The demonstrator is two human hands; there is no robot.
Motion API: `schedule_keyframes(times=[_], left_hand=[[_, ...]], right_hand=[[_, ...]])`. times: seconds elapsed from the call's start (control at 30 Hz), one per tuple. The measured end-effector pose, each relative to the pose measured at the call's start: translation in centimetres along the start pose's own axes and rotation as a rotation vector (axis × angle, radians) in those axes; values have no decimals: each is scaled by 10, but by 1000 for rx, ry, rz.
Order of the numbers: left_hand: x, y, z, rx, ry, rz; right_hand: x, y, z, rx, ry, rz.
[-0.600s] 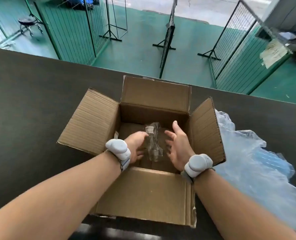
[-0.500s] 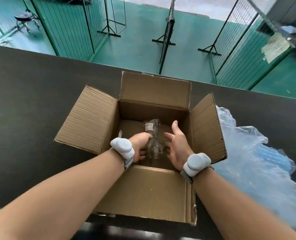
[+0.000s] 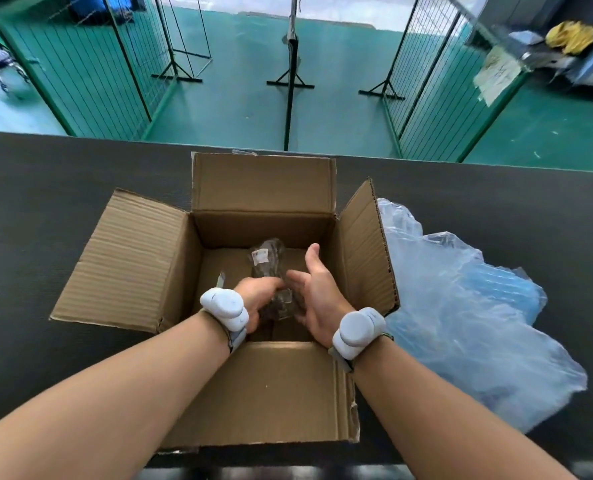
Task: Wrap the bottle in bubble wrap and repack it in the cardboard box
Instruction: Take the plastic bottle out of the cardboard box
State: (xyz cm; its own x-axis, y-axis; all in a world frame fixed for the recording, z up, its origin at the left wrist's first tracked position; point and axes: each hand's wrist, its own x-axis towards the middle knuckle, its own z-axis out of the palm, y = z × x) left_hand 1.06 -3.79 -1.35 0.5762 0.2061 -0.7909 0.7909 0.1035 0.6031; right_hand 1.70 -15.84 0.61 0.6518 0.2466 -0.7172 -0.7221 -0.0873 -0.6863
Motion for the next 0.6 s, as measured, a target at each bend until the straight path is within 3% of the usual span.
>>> schedule_keyframes(times=[0.33,0.6], left_hand=[[-63,47,18,-240,-40,314],[-112,97,64,-274,-122,475]], right_hand=[[-80,-67,-13,-53,-58,-257],[-125,-105,-79,-64,169,-460]])
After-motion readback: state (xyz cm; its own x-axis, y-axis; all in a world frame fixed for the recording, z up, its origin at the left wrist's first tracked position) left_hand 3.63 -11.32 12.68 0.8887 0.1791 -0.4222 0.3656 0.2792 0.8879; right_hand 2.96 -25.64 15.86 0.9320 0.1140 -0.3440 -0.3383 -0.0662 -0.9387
